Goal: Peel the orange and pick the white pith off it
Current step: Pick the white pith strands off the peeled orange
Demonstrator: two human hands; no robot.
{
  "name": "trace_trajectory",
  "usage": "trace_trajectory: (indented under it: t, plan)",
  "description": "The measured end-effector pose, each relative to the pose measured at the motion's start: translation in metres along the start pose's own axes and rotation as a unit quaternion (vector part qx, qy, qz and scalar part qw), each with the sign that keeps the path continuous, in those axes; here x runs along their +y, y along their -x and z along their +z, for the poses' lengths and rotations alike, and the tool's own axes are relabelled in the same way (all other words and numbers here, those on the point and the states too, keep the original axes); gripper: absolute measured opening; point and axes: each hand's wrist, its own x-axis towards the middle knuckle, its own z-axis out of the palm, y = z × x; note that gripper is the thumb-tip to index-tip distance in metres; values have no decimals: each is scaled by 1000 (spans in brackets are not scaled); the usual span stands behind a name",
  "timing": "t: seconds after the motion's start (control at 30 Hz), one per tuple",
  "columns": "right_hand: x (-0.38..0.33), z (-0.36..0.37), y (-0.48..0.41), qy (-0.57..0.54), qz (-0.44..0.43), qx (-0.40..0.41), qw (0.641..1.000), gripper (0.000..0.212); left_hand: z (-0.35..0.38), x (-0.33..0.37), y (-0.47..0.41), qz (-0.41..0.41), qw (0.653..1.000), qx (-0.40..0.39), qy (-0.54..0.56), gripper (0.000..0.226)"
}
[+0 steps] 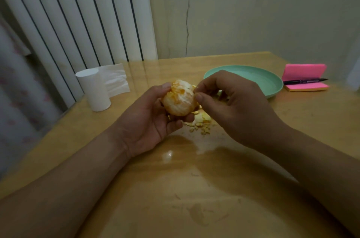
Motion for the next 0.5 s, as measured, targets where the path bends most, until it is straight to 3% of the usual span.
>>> trace_trajectory:
  t: [0.17,0.37,0.5]
  plan:
    - [3,0,0,92,-39,-13,995,11,-6,-4,-3,22,999,20,-30,34]
    - [2,0,0,108,-37,-5,993,13,-11,-6,-7,30,997,35,-65,42]
    - [3,-2,-2,134,-46,-27,990,15,-13,-6,-9,29,992,49,-114,28]
